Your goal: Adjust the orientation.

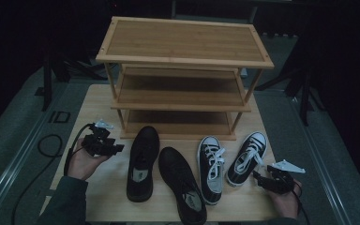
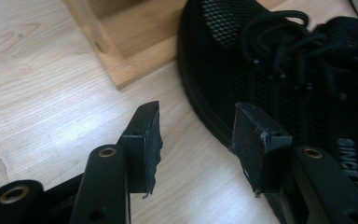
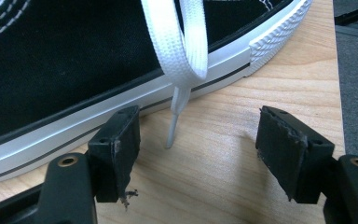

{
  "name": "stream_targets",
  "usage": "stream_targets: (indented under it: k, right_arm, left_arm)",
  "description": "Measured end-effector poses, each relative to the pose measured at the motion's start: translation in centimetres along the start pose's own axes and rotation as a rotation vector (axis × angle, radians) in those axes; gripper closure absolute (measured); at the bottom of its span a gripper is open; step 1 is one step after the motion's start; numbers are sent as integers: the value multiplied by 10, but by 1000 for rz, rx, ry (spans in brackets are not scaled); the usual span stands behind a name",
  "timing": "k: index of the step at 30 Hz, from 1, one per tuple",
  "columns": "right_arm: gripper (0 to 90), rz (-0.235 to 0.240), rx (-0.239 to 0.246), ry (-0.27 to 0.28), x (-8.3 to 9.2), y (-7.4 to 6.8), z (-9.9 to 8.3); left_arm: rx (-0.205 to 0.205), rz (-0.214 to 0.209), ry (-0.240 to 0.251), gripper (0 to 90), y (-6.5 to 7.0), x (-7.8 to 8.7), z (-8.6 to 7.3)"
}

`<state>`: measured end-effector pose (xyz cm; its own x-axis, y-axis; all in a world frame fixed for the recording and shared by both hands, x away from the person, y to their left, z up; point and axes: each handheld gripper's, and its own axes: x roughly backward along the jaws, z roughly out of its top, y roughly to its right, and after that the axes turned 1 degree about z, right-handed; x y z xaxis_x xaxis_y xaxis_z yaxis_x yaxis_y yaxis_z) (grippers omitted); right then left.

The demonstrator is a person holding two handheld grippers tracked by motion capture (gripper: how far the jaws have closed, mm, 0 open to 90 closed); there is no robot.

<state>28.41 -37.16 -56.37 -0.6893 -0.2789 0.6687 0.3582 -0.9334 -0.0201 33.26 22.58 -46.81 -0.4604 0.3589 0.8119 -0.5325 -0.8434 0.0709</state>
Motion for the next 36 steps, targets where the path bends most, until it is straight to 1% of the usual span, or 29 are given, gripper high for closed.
stream_targets:
  k: [3,5,7,8,15,17,20,25,30,36]
  right_arm:
    - [300,0,0,0,0,0,0]
    - [301,0,0,0,0,0,0]
    - [300,0,0,0,0,0,0]
    - [300,0,0,0,0,0,0]
    - [300,0,0,0,0,0,0]
    - [301,0,0,0,0,0,0]
    - [300,0,0,0,0,0,0]
    - [300,0,0,0,0,0,0]
    - [300,0,0,0,0,0,0]
    - [300,0,-1,0,0,0,0]
  left_arm:
    - [-27,-17,-6,518,6,3,3]
    - [-55,-23,-15,526,11,5,5]
    - [-62,-27,-19,536,13,6,6]
    - [-82,-36,-28,539,16,8,8]
    - [-94,-67,-27,539,24,15,12]
    - [-91,-72,-31,539,25,15,13]
    - [-106,-81,-42,538,29,16,14]
    - [-125,-96,-34,534,38,19,17]
    - [-135,-110,-32,534,44,23,21]
    - [-154,-114,-39,516,52,21,23]
